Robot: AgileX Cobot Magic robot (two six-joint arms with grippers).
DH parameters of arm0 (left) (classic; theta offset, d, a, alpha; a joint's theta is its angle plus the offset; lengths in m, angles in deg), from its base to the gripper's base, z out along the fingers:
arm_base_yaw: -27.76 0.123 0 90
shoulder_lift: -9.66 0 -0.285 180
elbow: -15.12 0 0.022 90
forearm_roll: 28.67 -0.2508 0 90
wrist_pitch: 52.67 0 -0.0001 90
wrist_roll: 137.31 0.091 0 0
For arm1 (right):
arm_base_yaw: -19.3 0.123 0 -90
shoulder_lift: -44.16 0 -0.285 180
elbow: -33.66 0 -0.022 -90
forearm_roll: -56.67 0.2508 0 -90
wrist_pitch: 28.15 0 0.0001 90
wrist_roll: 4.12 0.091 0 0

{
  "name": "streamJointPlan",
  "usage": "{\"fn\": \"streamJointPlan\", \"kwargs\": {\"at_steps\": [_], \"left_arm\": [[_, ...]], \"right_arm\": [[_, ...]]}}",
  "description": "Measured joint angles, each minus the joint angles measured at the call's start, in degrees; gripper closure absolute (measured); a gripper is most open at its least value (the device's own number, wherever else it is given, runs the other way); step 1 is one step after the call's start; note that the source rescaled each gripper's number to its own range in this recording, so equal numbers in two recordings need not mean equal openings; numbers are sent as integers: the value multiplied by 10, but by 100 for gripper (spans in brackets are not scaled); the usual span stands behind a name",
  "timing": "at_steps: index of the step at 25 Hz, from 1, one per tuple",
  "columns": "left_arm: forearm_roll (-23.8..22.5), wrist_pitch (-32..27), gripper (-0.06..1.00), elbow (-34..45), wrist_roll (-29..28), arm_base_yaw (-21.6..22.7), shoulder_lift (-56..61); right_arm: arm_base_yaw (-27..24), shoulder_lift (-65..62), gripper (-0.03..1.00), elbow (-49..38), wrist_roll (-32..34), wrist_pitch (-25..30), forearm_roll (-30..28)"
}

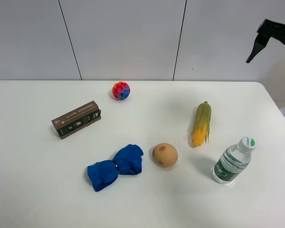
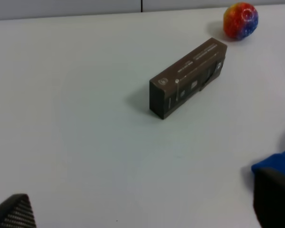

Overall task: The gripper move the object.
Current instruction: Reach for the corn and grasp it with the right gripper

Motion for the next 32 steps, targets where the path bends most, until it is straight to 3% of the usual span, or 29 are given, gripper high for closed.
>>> {"fn": "streamJointPlan", "kwargs": {"at_steps": [6,15,25,32], "left_arm": [[0,0,-6,0,0,0,0],[0,0,-6,0,0,0,0],[0,0,-6,0,0,0,0],[0,0,-6,0,0,0,0]], "right_arm": [[67,74,-3,1,43,-1,-52],[113,143,-3,2,89,-1,-77],[131,192,-3,3,117,-4,-81],[132,234,-2,3,117,-48,-80]]}}
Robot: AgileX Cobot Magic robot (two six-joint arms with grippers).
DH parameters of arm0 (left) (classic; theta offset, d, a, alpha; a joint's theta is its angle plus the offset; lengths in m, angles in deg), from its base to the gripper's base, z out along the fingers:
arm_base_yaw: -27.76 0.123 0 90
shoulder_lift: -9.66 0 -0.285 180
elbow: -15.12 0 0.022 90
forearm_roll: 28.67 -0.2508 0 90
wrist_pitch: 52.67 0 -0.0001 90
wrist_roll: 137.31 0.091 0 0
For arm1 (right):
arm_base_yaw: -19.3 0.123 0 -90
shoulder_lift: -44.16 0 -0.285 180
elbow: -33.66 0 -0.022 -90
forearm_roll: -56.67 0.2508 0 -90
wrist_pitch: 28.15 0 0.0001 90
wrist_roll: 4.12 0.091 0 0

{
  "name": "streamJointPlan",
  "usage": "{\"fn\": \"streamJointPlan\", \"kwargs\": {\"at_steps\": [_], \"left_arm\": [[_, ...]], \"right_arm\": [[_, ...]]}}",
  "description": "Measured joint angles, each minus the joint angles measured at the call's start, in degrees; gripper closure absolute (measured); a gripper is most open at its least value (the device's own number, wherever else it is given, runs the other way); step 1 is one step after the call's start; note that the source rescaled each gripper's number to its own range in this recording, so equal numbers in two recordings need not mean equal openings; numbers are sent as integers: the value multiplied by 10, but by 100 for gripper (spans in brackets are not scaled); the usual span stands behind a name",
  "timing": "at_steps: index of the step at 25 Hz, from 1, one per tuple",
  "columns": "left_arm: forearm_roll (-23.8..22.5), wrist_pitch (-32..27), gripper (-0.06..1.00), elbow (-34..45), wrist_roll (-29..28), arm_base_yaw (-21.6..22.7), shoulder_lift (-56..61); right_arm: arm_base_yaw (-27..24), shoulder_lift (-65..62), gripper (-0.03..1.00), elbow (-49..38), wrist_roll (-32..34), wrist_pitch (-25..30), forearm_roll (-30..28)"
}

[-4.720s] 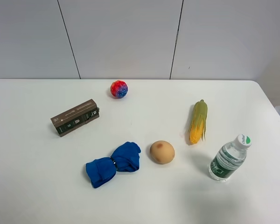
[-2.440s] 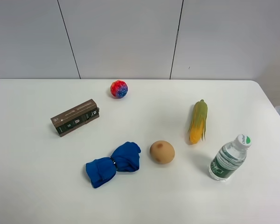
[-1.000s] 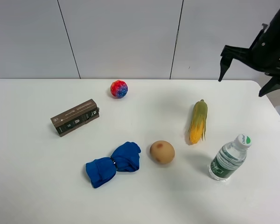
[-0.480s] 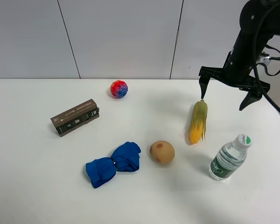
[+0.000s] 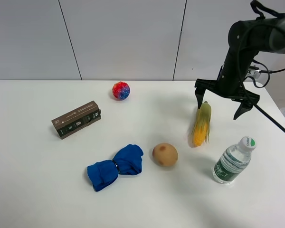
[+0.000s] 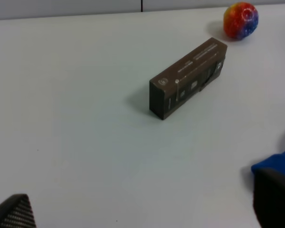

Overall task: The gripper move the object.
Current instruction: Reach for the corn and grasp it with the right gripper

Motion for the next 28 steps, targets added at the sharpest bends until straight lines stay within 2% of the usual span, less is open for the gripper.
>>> {"fn": "streamJointPlan", "kwargs": {"at_steps": [10,18,24,28], "left_arm": [[0,0,-6,0,0,0,0],[0,0,-6,0,0,0,0],[0,0,-6,0,0,0,0],[-1,0,-6,0,0,0,0]], "right_arm": [[18,71,-2,0,0,-66,9],[18,89,-2,0,4,-71,-10],[18,107,8,0,4,-77,-6],[18,108,9,0,4,-99,-10]]}}
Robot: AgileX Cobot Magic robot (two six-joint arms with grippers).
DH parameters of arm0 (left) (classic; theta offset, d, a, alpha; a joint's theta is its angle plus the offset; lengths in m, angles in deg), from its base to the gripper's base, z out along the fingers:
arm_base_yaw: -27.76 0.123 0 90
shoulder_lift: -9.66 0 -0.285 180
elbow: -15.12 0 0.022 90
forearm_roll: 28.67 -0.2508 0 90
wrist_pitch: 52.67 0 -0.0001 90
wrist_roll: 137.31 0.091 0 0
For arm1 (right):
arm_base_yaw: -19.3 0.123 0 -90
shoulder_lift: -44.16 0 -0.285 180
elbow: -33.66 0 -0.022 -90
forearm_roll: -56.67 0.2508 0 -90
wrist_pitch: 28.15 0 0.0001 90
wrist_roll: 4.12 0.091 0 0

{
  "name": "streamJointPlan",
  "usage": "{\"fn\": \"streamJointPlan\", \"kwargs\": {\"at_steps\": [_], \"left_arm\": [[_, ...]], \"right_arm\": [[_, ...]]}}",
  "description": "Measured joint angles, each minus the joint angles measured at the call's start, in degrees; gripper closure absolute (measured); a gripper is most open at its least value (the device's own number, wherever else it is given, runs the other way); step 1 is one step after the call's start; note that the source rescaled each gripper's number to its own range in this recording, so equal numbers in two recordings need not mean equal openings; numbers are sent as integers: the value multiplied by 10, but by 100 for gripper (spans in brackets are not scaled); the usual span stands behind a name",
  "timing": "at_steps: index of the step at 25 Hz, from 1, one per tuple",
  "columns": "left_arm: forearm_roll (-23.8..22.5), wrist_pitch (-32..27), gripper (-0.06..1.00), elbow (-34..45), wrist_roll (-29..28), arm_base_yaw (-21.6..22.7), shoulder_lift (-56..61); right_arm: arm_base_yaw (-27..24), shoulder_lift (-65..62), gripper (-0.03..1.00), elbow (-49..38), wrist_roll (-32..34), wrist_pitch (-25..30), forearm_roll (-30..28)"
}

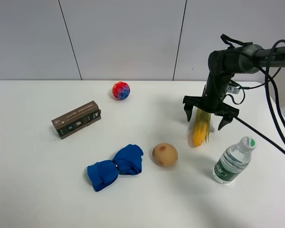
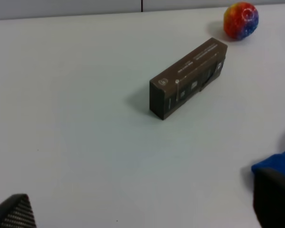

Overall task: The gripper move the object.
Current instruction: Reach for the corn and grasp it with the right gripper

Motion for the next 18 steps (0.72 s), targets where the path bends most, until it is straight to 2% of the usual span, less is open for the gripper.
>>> {"fn": "streamJointPlan", "kwargs": {"at_steps": [11,18], "left_arm": [[0,0,-6,0,0,0,0],[0,0,-6,0,0,0,0]], "right_arm": [[0,0,11,0,0,-66,-8],[0,22,13,0,0,-44,3]]}}
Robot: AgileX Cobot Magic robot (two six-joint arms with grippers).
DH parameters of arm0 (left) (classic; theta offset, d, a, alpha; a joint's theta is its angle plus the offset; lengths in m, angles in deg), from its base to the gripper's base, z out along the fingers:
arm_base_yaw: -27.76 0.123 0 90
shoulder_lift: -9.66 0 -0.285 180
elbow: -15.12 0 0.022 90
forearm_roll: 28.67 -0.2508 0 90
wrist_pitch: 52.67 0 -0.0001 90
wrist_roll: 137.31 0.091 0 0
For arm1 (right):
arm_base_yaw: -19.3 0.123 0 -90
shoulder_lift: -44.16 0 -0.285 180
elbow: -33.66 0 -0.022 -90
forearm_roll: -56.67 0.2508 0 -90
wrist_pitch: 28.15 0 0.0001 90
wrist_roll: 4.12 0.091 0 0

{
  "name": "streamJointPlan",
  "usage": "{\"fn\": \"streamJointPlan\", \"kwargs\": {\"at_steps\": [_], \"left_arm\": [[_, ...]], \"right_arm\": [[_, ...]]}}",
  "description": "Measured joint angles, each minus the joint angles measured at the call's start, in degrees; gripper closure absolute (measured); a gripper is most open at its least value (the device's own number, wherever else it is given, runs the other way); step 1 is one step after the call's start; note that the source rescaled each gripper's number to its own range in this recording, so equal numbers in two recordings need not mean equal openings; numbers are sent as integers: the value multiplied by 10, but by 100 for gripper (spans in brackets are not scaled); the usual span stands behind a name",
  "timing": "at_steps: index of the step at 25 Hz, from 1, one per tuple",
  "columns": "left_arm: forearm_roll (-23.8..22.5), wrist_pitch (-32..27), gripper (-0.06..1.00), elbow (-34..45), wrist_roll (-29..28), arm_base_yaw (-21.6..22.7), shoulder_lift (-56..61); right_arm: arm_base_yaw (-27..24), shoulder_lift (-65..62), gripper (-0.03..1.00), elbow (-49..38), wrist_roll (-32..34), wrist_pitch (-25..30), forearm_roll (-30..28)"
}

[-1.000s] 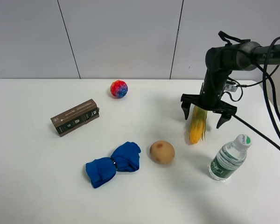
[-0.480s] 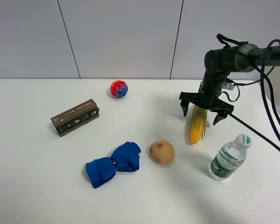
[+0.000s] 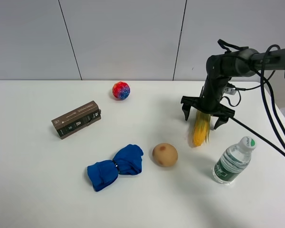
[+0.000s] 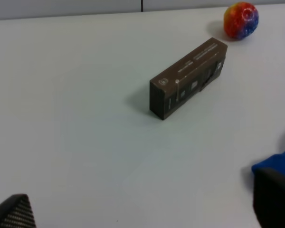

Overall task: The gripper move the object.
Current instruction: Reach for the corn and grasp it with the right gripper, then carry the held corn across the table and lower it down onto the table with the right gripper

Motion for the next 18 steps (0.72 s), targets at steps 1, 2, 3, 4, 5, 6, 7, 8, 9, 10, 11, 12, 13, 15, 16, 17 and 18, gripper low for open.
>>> {"fn": "streamJointPlan", "kwargs": {"at_steps": [1,2,3,4,5,6,7,8,9,10,11,12,13,15,16,17,18], "left_arm": [[0,0,-6,0,0,0,0],[0,0,-6,0,0,0,0],[0,0,-6,0,0,0,0],[0,0,-6,0,0,0,0],[0,0,-6,0,0,0,0],[-1,0,-6,0,0,0,0],[-1,0,-6,0,0,0,0],[-1,0,-6,0,0,0,0],[-1,0,-6,0,0,0,0],[-1,0,-6,0,0,0,0],[-1,0,-6,0,0,0,0],[-1,0,-6,0,0,0,0],[-1,0,-6,0,0,0,0],[-1,0,-6,0,0,0,0],[-1,0,-6,0,0,0,0],[-1,0,-6,0,0,0,0],[-1,0,-6,0,0,0,0]], "right_arm": [[0,2,13,0,0,1,0],[0,4,15,0,0,1,0],[0,5,19,0,0,1,0],[0,5,24,0,0,1,0],[0,5,35,0,0,1,0],[0,5,50,0,0,1,0],[0,5,69,0,0,2,1],[0,5,87,0,0,3,1],[0,5,97,0,0,3,1],[0,5,95,0,0,3,1],[0,5,95,0,-2,3,1],[0,5,95,0,-7,3,1],[0,5,95,0,-16,4,1],[0,5,95,0,-34,4,1],[0,3,95,0,-50,4,1],[0,-1,95,0,-66,6,2],[0,-6,95,0,-81,8,3]]}}
